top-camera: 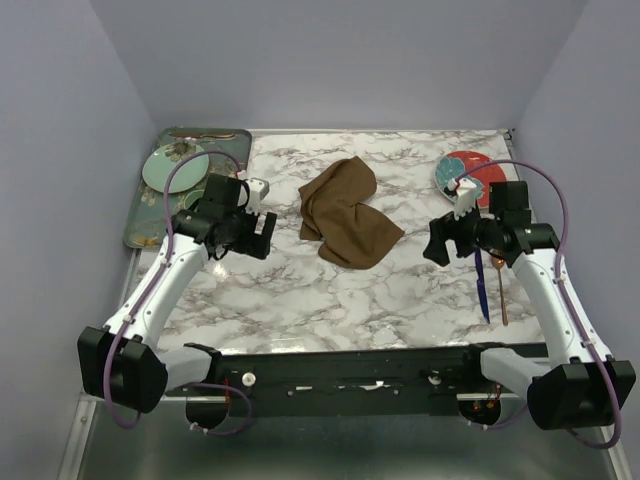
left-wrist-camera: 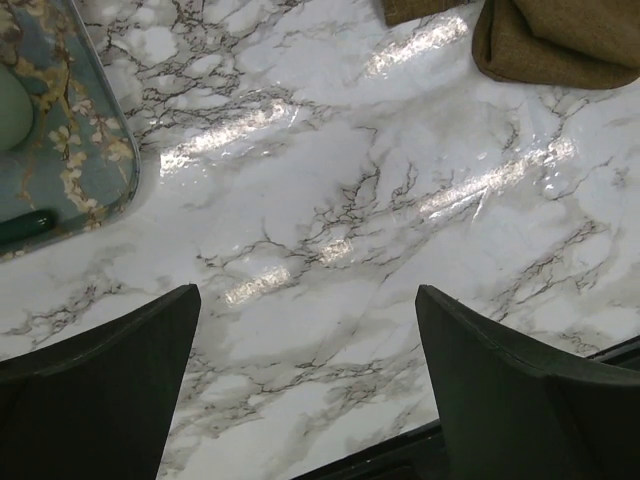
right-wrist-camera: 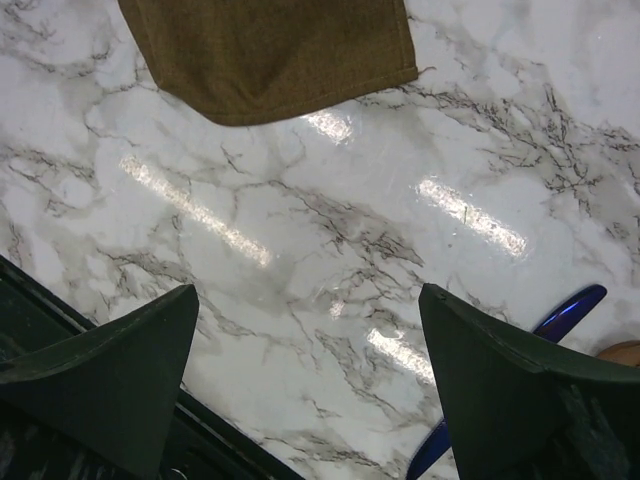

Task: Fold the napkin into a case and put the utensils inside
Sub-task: Pick up the crumpled napkin from the center of the board.

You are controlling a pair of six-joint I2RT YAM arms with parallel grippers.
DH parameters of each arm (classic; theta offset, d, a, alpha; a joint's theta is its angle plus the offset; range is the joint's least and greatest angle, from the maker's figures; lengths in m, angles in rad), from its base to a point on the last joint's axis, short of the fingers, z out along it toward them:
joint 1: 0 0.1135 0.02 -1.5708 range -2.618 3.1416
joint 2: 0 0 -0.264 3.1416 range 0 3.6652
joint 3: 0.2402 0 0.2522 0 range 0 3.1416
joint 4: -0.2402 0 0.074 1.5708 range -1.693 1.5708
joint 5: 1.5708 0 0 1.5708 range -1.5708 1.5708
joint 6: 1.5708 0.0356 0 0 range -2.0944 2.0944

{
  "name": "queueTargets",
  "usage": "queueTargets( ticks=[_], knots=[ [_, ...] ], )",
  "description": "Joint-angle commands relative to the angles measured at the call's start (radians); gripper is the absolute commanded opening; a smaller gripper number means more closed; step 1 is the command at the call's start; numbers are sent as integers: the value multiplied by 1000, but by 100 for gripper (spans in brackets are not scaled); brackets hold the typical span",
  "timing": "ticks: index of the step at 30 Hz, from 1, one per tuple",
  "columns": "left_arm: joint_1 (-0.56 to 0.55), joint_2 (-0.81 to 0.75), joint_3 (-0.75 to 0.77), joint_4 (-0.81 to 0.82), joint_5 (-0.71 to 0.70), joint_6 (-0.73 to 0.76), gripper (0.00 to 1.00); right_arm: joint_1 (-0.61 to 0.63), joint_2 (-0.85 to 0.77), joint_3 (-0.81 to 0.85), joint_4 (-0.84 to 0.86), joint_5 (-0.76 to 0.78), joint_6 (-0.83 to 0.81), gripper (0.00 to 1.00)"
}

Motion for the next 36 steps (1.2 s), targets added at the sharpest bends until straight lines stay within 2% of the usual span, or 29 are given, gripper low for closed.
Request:
queueTargets(
  ticks=[1,5,10,16,22,31,36],
  knots=[
    [-11,3,72,37,-30,8,99,-7,-32,-42,64,-47,12,100],
    [-11,89,170,73,-25,44,99,-8,27,-36,87,-9,23,100],
    [-13,229,258,118,50,65,99,-7,130,-22,141,29,46,100],
    [-50,296,177,270,86,59,99,-7,320,56,187,28,62,100],
    [-99,419,167,309,116,39,95,-8,495,121,217,36,48,100],
    [-158,536,172,344,132,35,87,16,679,219,280,36,69,87],
    [-168,548,163,363,139,33,86,48,756,254,300,43,77,75]
  ],
)
